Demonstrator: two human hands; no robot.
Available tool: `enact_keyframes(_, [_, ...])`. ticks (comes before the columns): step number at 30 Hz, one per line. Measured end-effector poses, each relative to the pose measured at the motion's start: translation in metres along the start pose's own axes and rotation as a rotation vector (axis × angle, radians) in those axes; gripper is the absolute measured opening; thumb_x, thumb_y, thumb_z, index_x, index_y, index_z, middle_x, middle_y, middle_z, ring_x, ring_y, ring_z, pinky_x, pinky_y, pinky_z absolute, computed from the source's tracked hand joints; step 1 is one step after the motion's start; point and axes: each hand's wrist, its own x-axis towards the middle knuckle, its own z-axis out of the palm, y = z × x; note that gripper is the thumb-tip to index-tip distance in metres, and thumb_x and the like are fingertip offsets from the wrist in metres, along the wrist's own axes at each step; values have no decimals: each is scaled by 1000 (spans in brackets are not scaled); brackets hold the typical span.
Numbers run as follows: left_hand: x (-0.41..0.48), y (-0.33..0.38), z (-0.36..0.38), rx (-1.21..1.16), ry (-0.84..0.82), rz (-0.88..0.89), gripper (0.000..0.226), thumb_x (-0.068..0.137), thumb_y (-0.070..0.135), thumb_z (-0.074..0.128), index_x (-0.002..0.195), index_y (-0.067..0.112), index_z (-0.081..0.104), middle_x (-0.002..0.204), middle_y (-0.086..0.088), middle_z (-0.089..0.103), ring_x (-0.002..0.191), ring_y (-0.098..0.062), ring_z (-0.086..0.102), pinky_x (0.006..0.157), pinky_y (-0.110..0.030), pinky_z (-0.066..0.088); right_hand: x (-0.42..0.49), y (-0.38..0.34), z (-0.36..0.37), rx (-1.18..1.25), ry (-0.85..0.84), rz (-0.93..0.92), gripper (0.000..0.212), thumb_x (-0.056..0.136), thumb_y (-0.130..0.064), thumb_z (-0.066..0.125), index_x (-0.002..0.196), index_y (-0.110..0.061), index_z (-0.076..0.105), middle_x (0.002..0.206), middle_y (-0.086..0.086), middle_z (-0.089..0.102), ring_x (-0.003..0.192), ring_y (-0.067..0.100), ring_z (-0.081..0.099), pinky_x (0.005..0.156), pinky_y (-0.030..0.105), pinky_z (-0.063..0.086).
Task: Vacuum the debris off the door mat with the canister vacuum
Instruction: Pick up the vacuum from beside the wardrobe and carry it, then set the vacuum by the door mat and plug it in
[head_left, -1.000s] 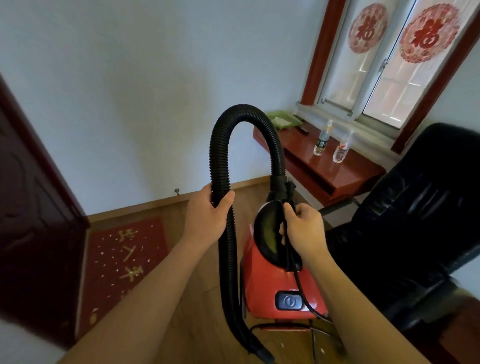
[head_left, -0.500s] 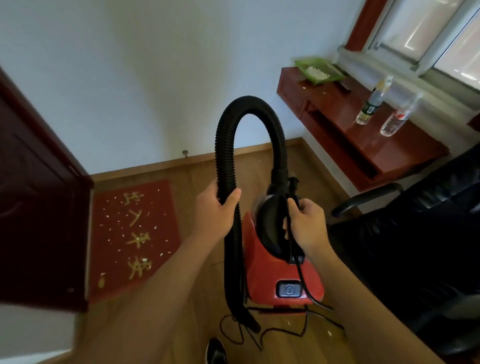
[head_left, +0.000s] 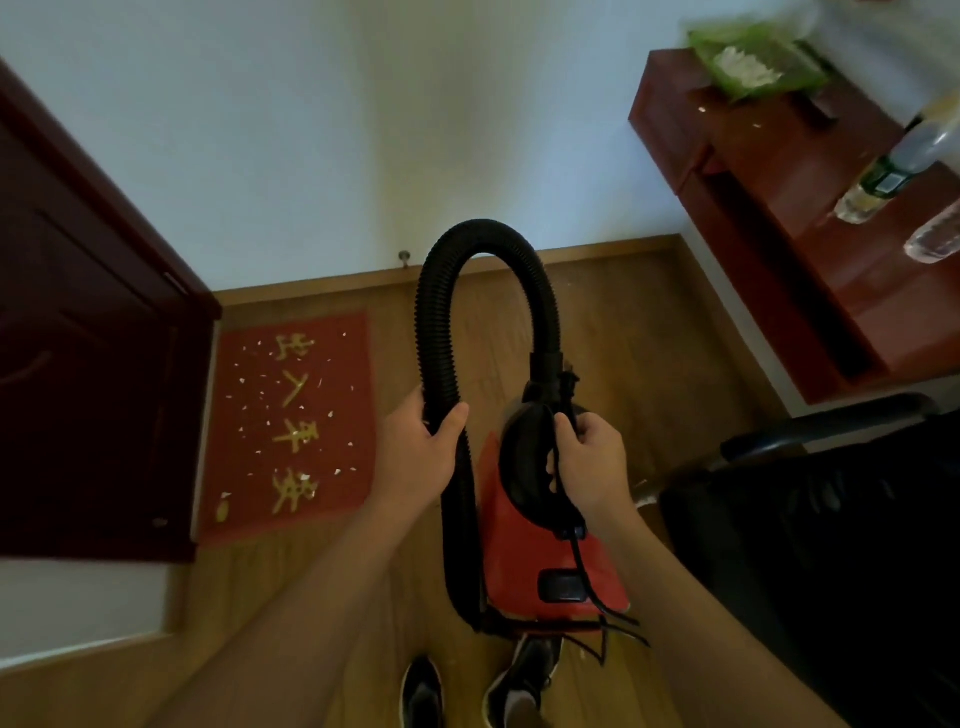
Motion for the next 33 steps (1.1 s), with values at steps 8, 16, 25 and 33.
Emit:
enact_keyframes(8, [46,-35,49,14,70,-101,9,101,28,63,109,25,64,91,12,69,78,7,64,61,-9,49,81,28,3,-20,-121,34,30,107,-25,48,91,-2,59,63,8,60,41,13,52,40,22,42])
enact_keyframes(16, [96,-118,86,52,77,-201,9,101,35,61,106,29,63,89,15,67,76,5,63,57,-10,43,158,79,50,-73,-165,68,30,108,-25,47,92,-2,59,63,9,60,40,13,52,39,22,42])
enact_keyframes(25, [168,-251,122,60,32,-292,8,100,34,63,108,32,62,92,17,68,81,0,64,63,-14,46,257,162,136,-94,-172,153,30,107,-26,47,91,-2,57,62,8,58,45,17,53,41,26,45])
enact_keyframes(33, [237,-350,161,32,-50,-343,14,101,32,63,114,28,64,98,19,69,86,8,64,69,-9,47,342,233,196,-85,-136,225,30,108,-26,46,98,-2,59,64,5,57,50,15,55,42,25,47])
